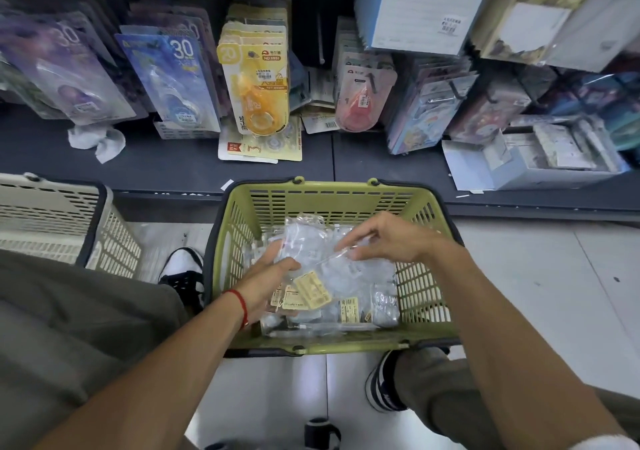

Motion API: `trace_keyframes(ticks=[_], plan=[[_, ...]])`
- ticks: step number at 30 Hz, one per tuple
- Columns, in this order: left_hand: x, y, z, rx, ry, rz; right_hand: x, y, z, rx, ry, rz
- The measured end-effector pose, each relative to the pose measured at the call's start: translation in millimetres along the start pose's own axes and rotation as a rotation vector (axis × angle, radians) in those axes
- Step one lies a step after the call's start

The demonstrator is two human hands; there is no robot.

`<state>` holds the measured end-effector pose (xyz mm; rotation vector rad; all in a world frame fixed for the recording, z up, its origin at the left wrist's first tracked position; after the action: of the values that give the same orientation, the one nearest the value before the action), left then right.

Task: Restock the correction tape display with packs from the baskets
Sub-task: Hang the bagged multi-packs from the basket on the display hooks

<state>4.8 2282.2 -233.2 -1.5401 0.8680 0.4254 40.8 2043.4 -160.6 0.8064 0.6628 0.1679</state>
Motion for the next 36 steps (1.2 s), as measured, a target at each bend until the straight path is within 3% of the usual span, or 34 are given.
trace_keyframes(ticks=[3,6,9,10,12,15,22,26,30,33,36], plan=[[-3,7,2,0.070,0.144,-0.013,22,10,-20,-0.082,-0.276,0.050],[-2,17,5,0.037,0.178,-0.039,36,6,-36,-0.062,-0.382,0.098],[1,21,10,-0.040,0.124,-0.012,37,-33,-25,-0.073,-0.572,-0.095],[2,22,11,-0.076,0.115,-0.001,35,-56,-24,-0.158,-0.552,-0.239],[3,20,14,-0.162,0.087,0.007,27,-105,-41,-0.299,-0.340,-0.527],[5,22,19,-0.220,0.009,-0.011,14,-147,-86,-0.298,-0.106,-0.680],[5,21,16,-0.218,-0.051,-0.009,10,-157,-75,-0.112,-0.277,-0.736],[4,16,9,-0.263,-0.080,0.009,-6,-133,-31,0.449,-0.560,-0.645],[-2,4,-3,-0.307,-0.085,-0.028,-9,-74,-7,0.914,-0.364,-0.370],[-12,-10,-13,-0.394,-0.036,-0.082,0,-17,-9,0.906,-0.234,-0.191],[-23,-28,-13,-0.476,0.023,-0.181,13,31,-4,0.636,-0.341,-0.102]])
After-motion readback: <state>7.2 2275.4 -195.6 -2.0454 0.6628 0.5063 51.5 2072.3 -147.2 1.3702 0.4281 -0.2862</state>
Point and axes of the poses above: each hand's wrist, its own x-axis towards the middle knuckle, its own z-axis out of the back of the hand, y = z × x, the point moved 4 cm from there along x, towards the middle knuckle, and after that the axes turned 1 degree about y, right-handed, at the moved point
